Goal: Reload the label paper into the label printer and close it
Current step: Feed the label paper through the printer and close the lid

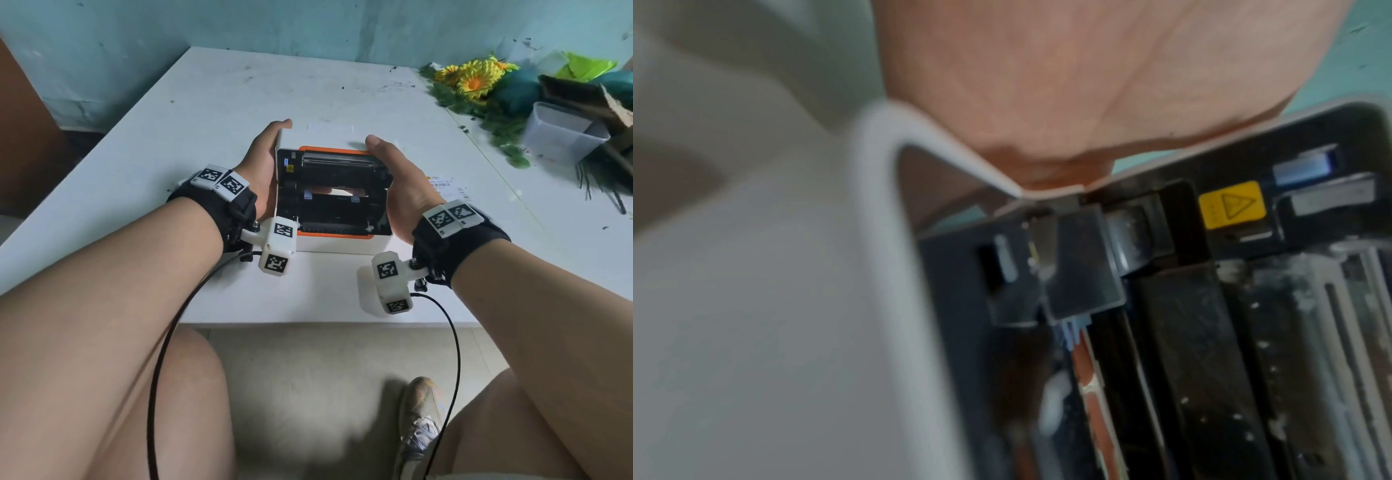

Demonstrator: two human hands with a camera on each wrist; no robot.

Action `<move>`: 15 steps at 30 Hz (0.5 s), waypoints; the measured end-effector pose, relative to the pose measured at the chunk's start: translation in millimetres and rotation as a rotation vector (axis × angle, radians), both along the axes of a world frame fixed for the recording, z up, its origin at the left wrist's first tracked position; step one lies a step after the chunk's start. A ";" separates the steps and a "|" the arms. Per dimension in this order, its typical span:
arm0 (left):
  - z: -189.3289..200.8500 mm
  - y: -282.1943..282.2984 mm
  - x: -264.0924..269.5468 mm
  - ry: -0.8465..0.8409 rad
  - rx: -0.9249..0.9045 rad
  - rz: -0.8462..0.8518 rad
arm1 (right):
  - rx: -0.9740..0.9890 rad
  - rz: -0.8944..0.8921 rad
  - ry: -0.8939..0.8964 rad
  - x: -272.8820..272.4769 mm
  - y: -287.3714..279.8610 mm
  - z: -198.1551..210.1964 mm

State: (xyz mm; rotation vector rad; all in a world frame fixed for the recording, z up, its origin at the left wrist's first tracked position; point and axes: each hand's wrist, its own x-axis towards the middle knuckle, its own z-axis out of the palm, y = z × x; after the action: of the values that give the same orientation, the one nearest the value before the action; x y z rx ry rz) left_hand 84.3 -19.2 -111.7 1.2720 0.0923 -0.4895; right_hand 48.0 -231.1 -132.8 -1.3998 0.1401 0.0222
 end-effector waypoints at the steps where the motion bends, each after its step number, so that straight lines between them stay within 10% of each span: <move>1: -1.1 0.3 1.0 -0.003 -0.001 0.002 | 0.003 -0.004 0.004 0.3 0.4 -0.5; 15: 17.1 0.2 -15.5 -0.035 0.102 -0.010 | -0.046 0.004 0.074 -0.6 1.4 3.0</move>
State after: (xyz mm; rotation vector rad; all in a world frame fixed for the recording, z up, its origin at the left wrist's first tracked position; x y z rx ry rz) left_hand 68.9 -19.0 -94.5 1.3810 0.0822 -0.4760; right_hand 47.4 -229.7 -129.8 -1.4457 0.2003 0.0752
